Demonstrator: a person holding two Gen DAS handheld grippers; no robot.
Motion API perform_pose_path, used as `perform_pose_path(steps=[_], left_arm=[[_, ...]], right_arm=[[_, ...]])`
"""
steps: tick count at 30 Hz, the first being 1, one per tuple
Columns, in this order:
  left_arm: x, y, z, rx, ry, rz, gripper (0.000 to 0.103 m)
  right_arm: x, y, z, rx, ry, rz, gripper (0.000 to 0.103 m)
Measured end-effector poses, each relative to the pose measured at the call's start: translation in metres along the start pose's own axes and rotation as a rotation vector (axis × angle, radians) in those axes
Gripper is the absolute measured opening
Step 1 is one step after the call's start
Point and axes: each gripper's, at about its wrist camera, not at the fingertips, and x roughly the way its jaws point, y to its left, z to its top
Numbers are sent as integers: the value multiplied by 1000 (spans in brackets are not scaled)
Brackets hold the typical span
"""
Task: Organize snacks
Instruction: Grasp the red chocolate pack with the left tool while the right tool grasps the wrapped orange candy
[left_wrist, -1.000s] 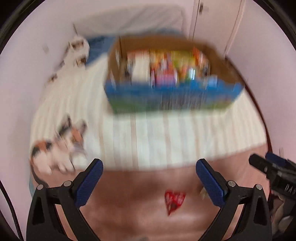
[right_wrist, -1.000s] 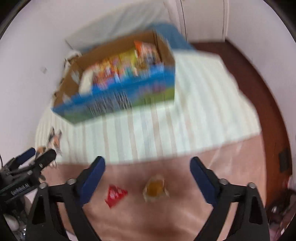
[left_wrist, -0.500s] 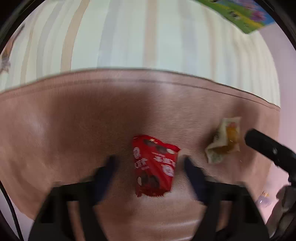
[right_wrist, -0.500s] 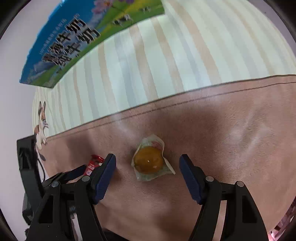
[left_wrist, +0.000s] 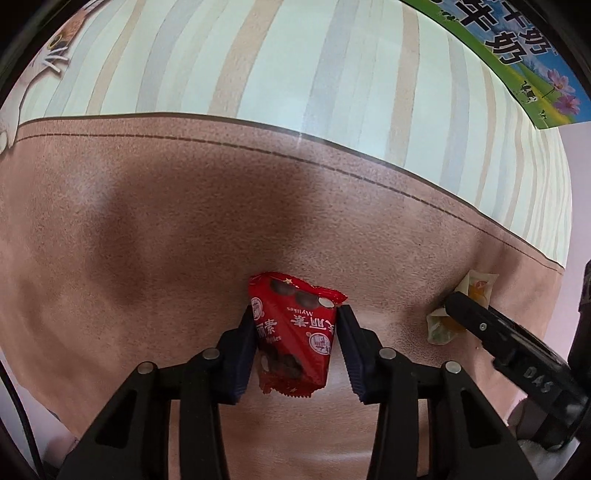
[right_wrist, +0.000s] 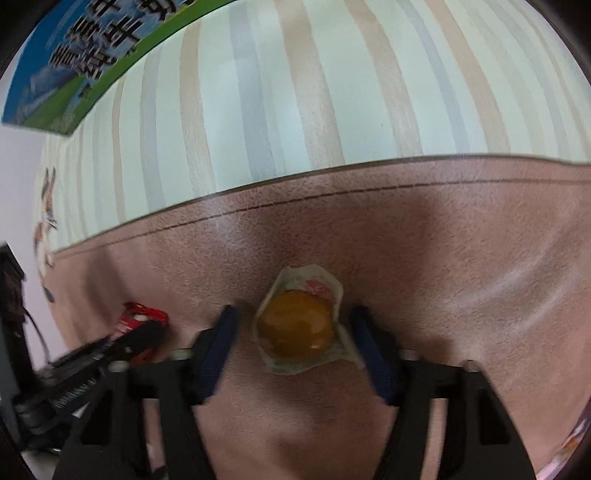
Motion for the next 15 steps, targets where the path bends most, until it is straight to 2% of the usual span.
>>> perform_pose_path(steps=[3,9,15], left_arm=[[-1,-12,1,20,-7,10,39],[-20,-16,2,51,-18,-11,37],[-50,-25,6,102,-60,-49,32]], right_arm=[[-3,4,-5,-38,-13,3,51],[-19,6,-16,-26,-48,48,50],[-60,20,-23,-38,-115,117,50]])
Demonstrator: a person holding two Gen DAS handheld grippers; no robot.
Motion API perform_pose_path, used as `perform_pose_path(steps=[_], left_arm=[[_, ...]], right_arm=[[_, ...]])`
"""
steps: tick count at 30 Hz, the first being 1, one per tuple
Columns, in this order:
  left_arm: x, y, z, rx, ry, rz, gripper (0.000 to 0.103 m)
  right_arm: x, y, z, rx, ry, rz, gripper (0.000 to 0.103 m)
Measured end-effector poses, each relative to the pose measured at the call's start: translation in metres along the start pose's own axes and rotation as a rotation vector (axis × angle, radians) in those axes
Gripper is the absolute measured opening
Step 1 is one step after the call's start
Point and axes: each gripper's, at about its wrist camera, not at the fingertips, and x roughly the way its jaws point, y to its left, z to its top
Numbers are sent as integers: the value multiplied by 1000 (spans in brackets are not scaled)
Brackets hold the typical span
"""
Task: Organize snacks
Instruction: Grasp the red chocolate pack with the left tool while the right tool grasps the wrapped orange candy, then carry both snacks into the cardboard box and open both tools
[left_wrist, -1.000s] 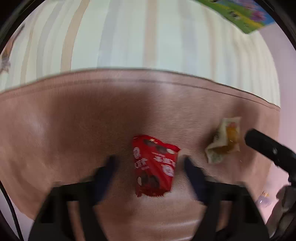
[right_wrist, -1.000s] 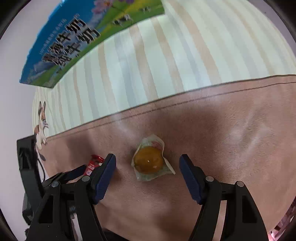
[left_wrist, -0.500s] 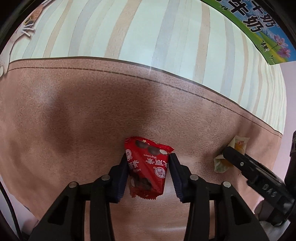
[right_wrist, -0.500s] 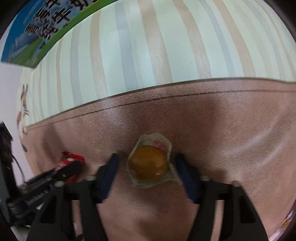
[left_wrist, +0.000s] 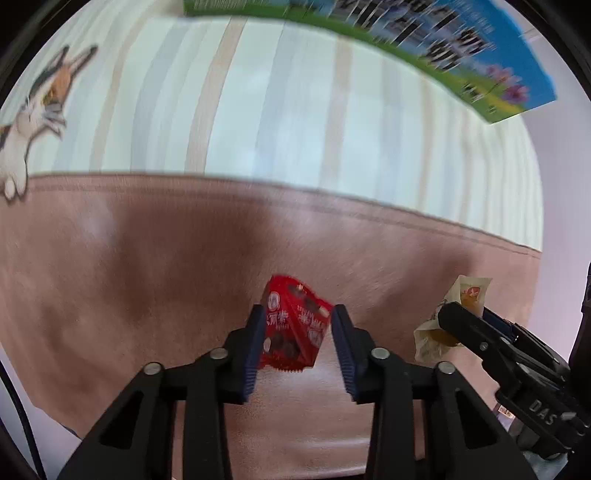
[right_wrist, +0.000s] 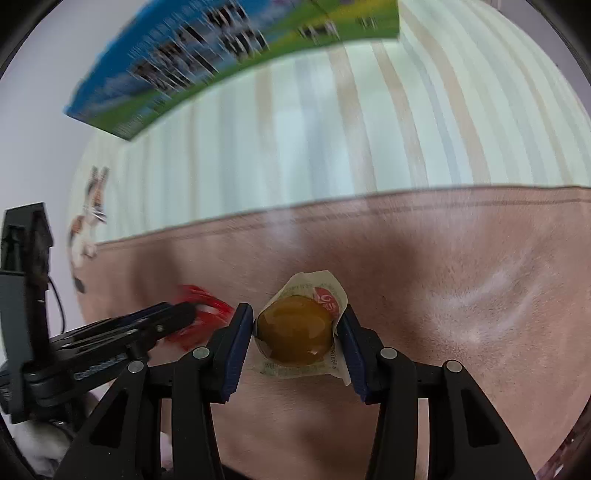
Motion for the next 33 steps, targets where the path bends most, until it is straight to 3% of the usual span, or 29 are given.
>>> perform_pose_path(steps=[4,5,9,12,21,33], left_arm=[[-16,-6,8,40,-31,2,33],[-12,-7,11,56,-13,5,40],[29,-3,17,101,165,-17,46],[55,-1,13,141,234,15,46],[37,-9,1,124,148,20,38],[-64,-30,27,131,-25,-89,34]], right_arm=[[-27,15,9,-28,-45,26,50],[-31,18,13,-34,-54,28,50],[-36,19,25,-33,-53,27,50],[-34,11,22,-10,-40,35,50],[-19,3,11,28,-25,39,50],[-62,7,31,15,-106,107,50]])
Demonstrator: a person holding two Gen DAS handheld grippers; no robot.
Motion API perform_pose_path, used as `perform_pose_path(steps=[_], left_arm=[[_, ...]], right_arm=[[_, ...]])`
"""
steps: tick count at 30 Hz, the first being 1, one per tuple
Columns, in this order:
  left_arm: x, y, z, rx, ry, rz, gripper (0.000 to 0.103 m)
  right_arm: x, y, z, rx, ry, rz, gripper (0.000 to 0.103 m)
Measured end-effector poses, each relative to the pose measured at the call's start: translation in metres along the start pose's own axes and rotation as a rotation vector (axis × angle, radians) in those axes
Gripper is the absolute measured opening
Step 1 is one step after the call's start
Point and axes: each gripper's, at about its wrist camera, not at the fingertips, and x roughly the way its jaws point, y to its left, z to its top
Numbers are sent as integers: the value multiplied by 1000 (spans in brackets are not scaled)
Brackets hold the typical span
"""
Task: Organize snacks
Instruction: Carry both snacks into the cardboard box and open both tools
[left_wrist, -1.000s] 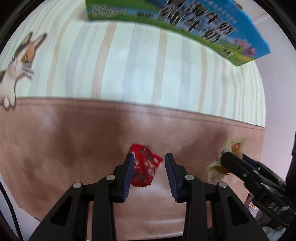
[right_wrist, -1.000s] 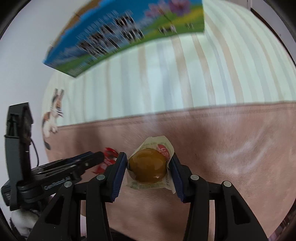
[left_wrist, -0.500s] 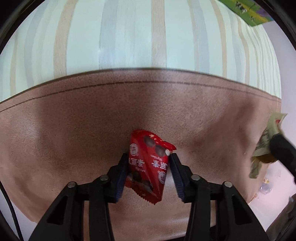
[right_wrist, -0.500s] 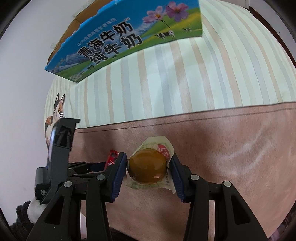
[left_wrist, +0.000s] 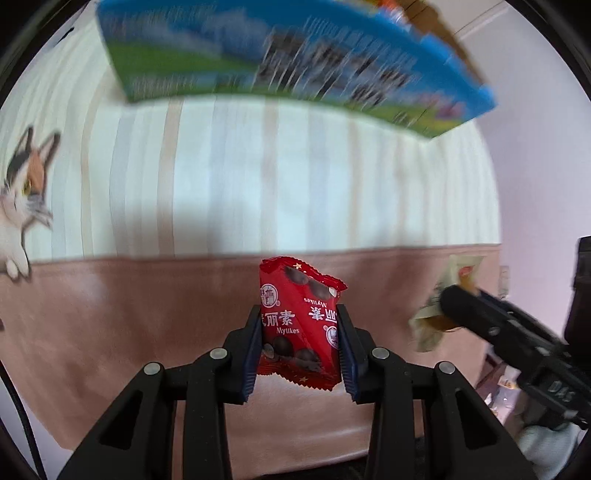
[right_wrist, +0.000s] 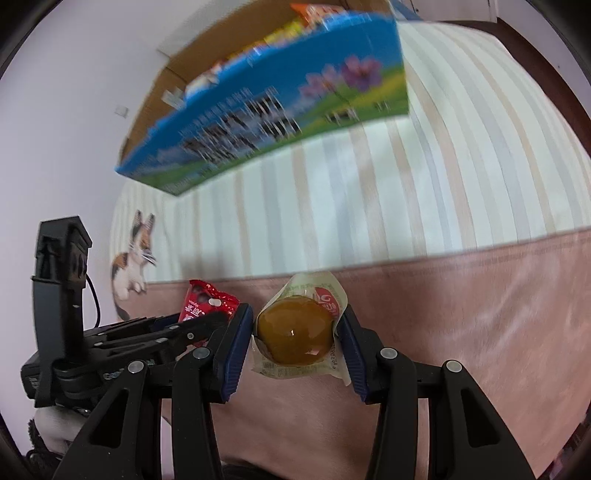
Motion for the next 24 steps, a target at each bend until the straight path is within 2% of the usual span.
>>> perform_pose_path(steps=[8,11,13,17,21,24], left_arm=[[-94,-26,46,22,-153,-107,34],[-127,-36,83,50,-219,-88,34],[-136,-31,105,60,-242,-68,34],[-137,-29,145,63,-253,-5,34],[-114,-17,169,46,-221,91,34],[-88,-11,180,24,-194,164,34]], right_arm=[[-51,30,54,-56,-113,71,50],[-71,43,86,-88,-170,77,50],[-82,51,110,-117,-205,59,50],[-83,62,162,-157,-247,-9,50],[-67,53,199,-162,-217,-92,50],[-45,39,217,-136,-154,-148,52]])
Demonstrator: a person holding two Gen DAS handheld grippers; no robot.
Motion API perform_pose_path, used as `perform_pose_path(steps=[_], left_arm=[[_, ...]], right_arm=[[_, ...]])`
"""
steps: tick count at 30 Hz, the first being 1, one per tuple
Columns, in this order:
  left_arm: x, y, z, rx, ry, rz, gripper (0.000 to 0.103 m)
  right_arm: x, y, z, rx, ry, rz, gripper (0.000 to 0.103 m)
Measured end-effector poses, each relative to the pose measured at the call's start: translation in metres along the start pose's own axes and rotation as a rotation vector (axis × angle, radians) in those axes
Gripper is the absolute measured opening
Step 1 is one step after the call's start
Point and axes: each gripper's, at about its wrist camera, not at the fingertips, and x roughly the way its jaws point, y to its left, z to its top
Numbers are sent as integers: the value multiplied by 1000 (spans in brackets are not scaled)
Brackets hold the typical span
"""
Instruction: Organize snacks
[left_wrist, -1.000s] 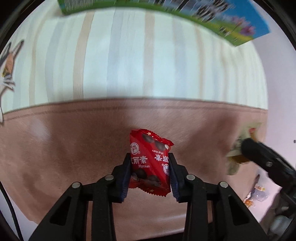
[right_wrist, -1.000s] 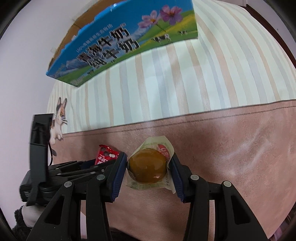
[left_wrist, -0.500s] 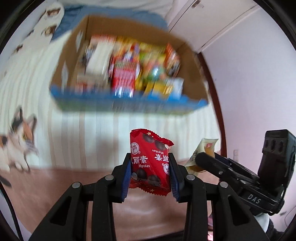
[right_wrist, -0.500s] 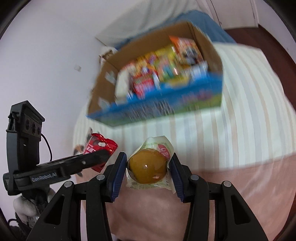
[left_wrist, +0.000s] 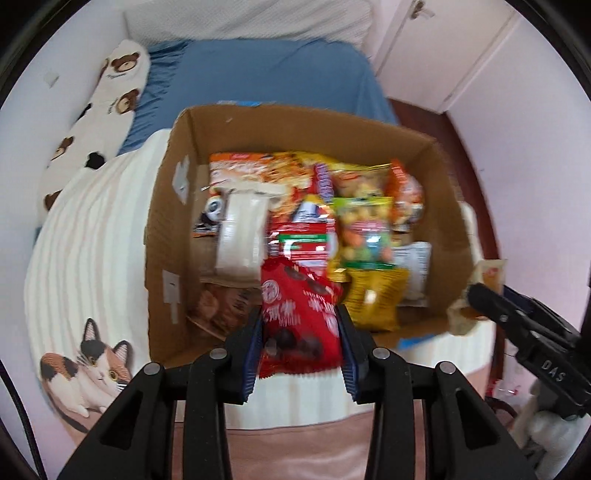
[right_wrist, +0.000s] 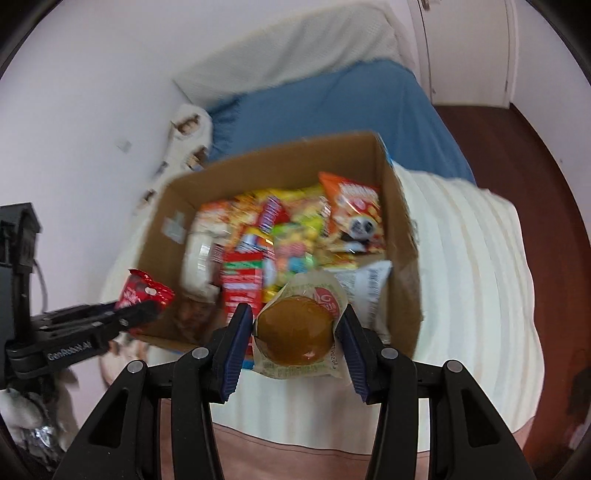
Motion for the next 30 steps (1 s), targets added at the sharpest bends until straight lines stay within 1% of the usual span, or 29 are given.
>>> perform_pose_path(steps=[1,2,3,4,5,6,7,9,10,11,13,15,17,19,22,25,30], left_arm=[[7,1,2,-1,5,19,36],[16,0,2,3,11,31,39],[20,0,4,3,16,41,43],[26,0,5,6,18,44,57],[29,-1,6,10,18,50,80],[31,-2,6,14,16,61,91],[31,-2,5,15,4,63,96],[33,-2,4,14,-8,66,98],[34,-2,4,17,-8,62,102],[35,-1,3,15,-10,61,103],[38,0,3,16,-21,78,103],[38,2,2,3,-23,68,103],[37,4,0,-6,-28,65,103],[35,4,-1,-12,-35,81,103],[33,3,-4,-2,-39,137,103],[29,1,-9,4,-43,150,103],[18,-4,-23,13,-61,138,103]], right_arm=[[7,-3,1,-2,17,-19,53],[16,-5,1,-14,46,-52,58],[24,-8,2,-15,69,-81,73],[31,-11,2,-18,83,-106,84],[36,-13,2,-25,93,-124,98],[38,-14,1,-27,94,-133,98],[40,-14,1,-30,95,-150,98],[44,-13,1,-41,92,-186,98],[43,-12,0,-45,85,-196,99],[42,-11,-1,-50,78,-208,100],[42,-10,-2,-54,69,-219,100],[41,-9,-3,-59,60,-216,101],[41,-6,-4,-68,56,-239,102],[38,-5,-6,-67,54,-239,102],[34,-4,-10,-59,42,-232,102],[27,-1,-14,-57,32,-234,102],[12,4,-20,-57,10,-233,102]])
